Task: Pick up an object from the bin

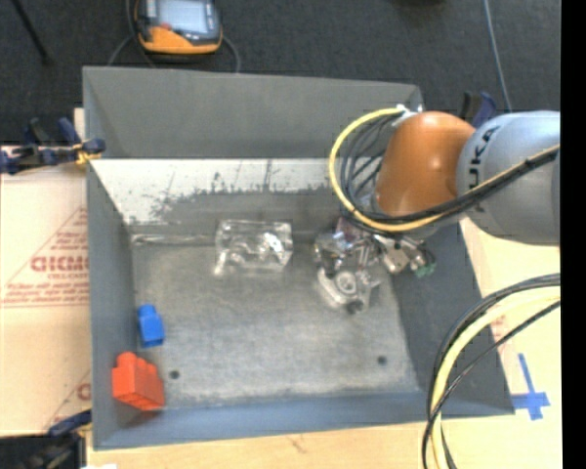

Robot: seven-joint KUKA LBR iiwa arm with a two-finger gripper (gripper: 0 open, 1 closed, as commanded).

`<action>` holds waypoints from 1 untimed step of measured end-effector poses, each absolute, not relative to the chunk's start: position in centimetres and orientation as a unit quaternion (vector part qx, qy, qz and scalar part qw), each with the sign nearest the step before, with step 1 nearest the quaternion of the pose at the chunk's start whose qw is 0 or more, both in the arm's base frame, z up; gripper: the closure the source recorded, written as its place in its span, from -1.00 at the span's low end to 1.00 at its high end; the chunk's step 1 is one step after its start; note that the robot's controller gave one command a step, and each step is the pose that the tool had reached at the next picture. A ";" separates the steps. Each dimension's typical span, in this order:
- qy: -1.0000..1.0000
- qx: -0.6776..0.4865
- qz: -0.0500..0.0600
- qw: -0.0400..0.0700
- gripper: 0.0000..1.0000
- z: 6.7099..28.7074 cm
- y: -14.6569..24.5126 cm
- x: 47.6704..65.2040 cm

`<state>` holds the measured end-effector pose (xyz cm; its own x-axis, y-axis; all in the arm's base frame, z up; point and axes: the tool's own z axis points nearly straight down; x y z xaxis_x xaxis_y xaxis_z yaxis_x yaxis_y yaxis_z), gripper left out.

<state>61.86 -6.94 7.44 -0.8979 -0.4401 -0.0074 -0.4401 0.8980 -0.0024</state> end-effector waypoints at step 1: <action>0.788 -0.616 -0.002 0.002 1.00 8.3 -10.1 60.6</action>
Offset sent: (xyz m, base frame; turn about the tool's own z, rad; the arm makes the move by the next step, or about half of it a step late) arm -0.0133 -0.0294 0.0075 -0.8741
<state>60.62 -10.07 8.29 -0.2421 -0.9703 -0.0006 -0.9702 0.2421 -0.0048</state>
